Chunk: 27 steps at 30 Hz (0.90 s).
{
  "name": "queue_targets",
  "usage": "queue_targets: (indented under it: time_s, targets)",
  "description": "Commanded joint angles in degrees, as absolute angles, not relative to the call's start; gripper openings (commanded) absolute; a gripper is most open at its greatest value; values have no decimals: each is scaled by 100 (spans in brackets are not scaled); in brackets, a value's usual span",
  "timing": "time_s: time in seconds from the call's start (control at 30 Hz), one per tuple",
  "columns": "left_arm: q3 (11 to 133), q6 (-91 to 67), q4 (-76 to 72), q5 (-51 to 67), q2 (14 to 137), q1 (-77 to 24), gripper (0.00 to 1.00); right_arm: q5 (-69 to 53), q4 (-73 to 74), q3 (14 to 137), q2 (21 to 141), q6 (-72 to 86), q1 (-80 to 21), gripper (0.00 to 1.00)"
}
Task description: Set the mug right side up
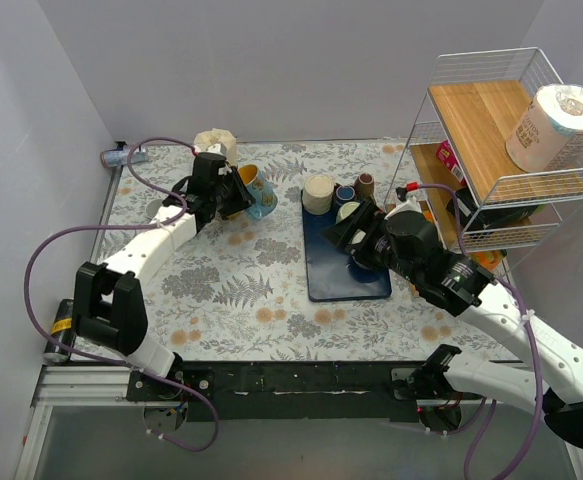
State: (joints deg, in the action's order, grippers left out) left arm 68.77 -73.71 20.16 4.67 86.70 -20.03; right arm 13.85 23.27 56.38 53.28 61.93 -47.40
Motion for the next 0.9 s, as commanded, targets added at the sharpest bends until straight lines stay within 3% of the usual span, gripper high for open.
queue_targets:
  time_s: [0.0,0.47,0.87]
  targets:
    - [7549,-6856,1284,-253,8797,-2232,0,1749,2672,5537,5186,6196,-4737,93]
    - [7067,-5828,-560,-860,9501,-2478,0,1371,2795,6082,5572,5212,-4737,93]
    - [7198,-5563,-853,-1468,10186,-2610,0,1573,2962,6144,5599,5080,-4737,93]
